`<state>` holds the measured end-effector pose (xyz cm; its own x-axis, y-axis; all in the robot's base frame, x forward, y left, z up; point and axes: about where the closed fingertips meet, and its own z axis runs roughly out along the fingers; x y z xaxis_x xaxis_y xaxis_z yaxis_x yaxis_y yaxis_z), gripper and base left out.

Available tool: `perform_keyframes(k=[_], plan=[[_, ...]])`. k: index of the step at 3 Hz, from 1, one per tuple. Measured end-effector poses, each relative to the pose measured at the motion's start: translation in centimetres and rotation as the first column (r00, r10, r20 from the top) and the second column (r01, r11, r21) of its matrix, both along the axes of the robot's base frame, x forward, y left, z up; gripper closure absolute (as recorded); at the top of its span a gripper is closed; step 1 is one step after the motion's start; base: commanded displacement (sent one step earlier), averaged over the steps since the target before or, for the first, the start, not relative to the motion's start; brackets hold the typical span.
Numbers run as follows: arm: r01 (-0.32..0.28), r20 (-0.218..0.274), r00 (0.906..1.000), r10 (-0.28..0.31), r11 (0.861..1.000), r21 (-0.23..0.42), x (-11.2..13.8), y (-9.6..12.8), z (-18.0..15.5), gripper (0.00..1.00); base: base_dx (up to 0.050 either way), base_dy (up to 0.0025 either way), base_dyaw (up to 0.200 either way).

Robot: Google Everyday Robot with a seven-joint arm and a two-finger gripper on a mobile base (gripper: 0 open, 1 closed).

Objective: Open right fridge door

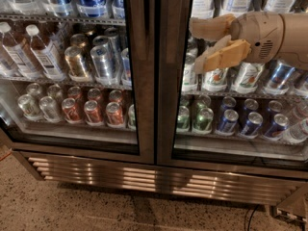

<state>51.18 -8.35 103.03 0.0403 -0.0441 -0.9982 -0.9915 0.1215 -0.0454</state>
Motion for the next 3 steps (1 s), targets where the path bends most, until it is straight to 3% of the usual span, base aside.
perform_keyframes(k=[1, 2, 3], plan=[[0.0, 0.0, 1.0, 0.0, 1.0, 0.0, 0.0, 0.0, 0.0, 0.0, 0.0, -0.00003, -0.19], [0.0, 0.0, 1.0, 0.0, 1.0, 0.0, 0.0, 0.0, 0.0, 0.0, 0.0, 0.0, 0.0], [-0.025, 0.003, 0.9997, 0.025, 0.999, -0.023, -1.8, 2.4, 0.0, 0.0, 0.0, 0.0, 0.0]])
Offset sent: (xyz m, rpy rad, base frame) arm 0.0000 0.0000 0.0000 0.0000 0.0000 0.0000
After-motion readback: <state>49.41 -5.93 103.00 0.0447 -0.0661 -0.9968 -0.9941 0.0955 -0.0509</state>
